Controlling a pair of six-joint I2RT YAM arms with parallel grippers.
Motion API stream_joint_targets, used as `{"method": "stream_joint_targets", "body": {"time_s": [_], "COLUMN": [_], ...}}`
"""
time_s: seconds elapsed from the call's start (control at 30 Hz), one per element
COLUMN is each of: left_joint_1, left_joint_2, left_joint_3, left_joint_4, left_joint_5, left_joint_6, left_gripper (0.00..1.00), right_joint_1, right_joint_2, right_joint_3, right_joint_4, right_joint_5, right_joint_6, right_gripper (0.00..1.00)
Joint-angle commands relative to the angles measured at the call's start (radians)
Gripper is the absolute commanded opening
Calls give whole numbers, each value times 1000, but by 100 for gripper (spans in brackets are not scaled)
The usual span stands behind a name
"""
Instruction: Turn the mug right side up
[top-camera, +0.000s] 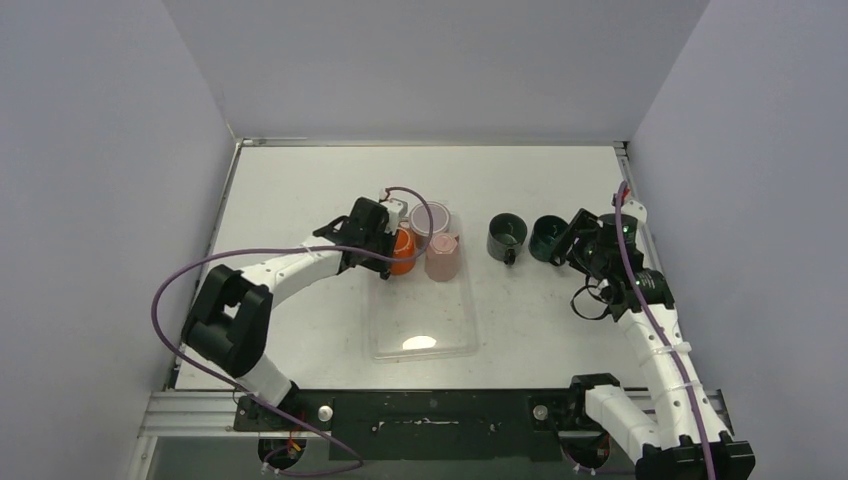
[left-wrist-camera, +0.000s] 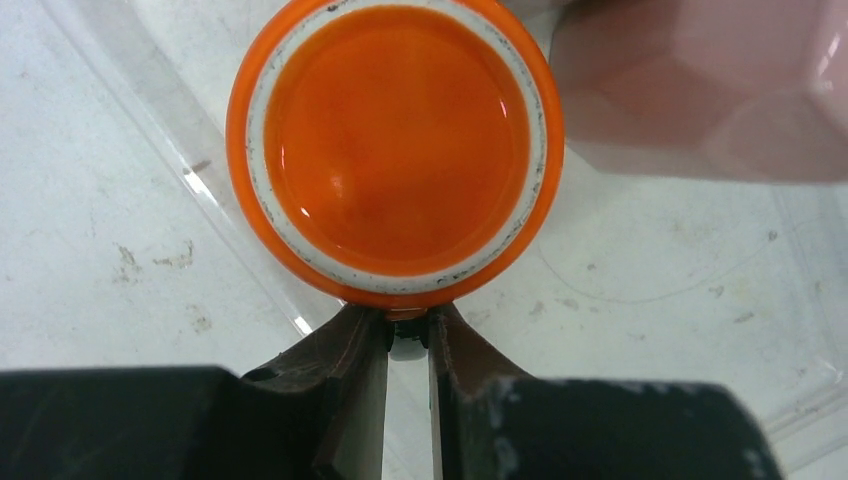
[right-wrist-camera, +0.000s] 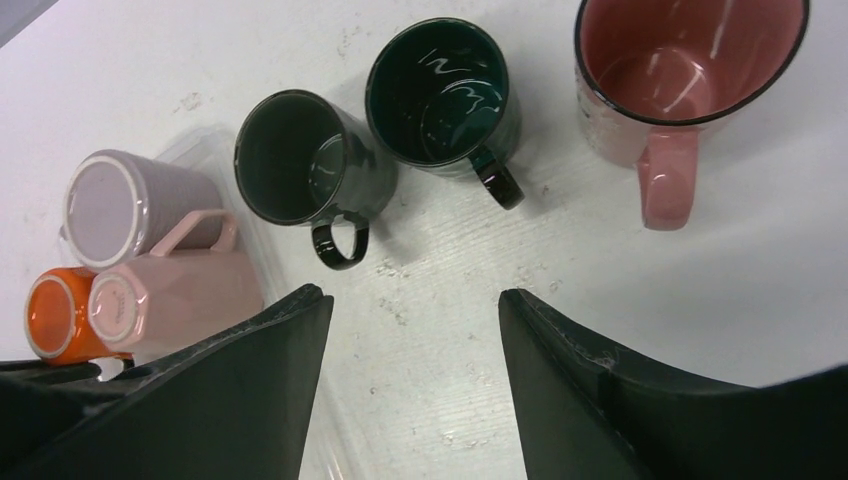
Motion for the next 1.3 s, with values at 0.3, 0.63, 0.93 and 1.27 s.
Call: {"method": "stream_joint_targets", "body": {"time_s": [0.3,0.63,0.93,1.27], "left_joint_1": [1,1,-5,8], "left_joint_2": [-411,-572,-561,-534], "left_joint_3": [-94,54,104,50], "left_joint_4": [54,275,595,840], "left_joint_5": [152,319,521,635], "left_joint_6": [-126,-396,-683,-921], "left_gripper": [0,0,0,0], "right_joint_1": [13,206,675,785], "right_joint_2": [-123,-167,-33,70], "right_joint_3": [-99,-206,-91,-44], "right_joint_4": [312,887,974,1145], "right_joint_5": [-520,-590,-319,-180], "right_joint_6": [103,481,373,399], "right_gripper": [76,90,100,98]}}
